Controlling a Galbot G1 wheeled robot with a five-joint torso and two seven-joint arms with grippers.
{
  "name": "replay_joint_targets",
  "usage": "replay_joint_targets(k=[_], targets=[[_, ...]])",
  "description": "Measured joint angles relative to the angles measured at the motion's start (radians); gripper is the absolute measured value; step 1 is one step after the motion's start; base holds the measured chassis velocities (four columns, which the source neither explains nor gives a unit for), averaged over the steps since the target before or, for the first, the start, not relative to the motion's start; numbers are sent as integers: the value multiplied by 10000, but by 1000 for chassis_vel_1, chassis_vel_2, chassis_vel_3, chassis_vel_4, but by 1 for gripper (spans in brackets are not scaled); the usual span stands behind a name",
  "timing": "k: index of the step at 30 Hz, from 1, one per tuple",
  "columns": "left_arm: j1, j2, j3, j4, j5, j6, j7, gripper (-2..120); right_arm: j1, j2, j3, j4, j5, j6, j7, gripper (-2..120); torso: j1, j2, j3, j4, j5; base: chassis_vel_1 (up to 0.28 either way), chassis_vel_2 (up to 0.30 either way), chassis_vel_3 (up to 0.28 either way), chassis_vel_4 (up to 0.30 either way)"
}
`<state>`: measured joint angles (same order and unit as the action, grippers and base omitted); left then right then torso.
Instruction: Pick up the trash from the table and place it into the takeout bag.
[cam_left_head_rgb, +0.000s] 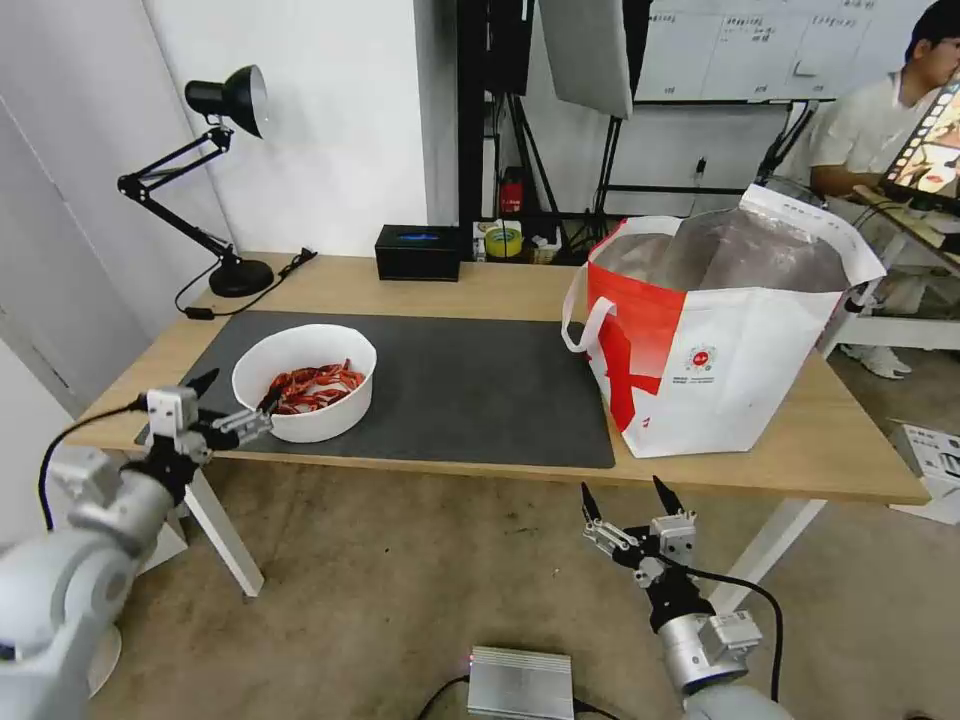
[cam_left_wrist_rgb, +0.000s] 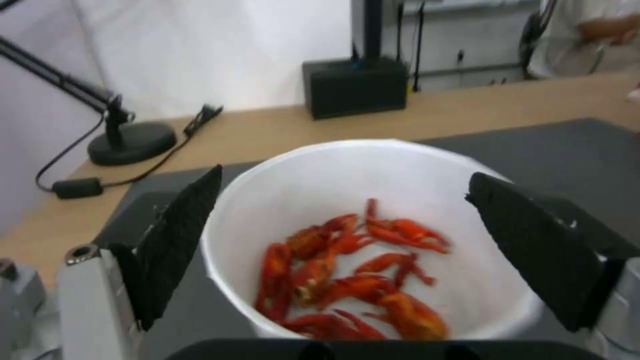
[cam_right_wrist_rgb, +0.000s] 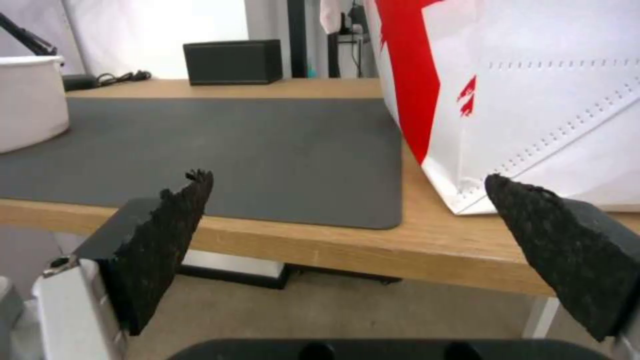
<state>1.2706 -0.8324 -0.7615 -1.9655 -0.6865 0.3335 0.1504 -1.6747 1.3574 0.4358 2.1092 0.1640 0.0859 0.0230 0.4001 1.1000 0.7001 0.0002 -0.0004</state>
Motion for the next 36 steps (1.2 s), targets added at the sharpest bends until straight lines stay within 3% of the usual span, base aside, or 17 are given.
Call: replay_joint_targets(k=[2, 4, 7, 13, 16, 24, 36], targets=[[-274, 272, 170, 144, -248, 198, -128, 100, 1, 0, -1, 1, 0, 0, 0, 100, 0, 0, -1, -1, 2, 0, 0, 0, 0], [-1559, 1130, 1009, 825, -1043, 862, -523, 100, 0, 0, 1, 4, 0, -1, 0, 100, 0, -1, 0, -4, 0, 0, 0, 0, 0], [-2587, 1596, 1742, 1403, -1570, 1499, -679, 100, 1, 0, 0, 6, 0, -1, 0, 100, 0, -1, 0, -2, 3, 0, 0, 0, 0], [-4329, 2065, 3124, 2417, -2803, 2668, -1316, 100, 0, 0, 0, 7, 0, -2, 1, 100, 0, -1, -1, -2, 3, 0, 0, 0, 0], [-5603, 2394, 4395, 3375, -3485, 3133, -1507, 100, 0, 0, -1, 7, 0, -2, 0, 100, 2, -1, -1, -4, 5, 0, 0, 0, 0], [-6841, 2507, 5913, 4639, -3540, 3368, -1060, 100, 0, 0, 0, 7, 0, -2, 1, 100, 1, -1, 0, -1, 3, 0, 0, 0, 0], [-7005, 2033, 6394, 4986, -3011, 3277, -780, 100, 0, 0, -1, 7, 0, -2, 1, 100, 0, 0, -1, -2, 4, 0, 0, 0, 0]])
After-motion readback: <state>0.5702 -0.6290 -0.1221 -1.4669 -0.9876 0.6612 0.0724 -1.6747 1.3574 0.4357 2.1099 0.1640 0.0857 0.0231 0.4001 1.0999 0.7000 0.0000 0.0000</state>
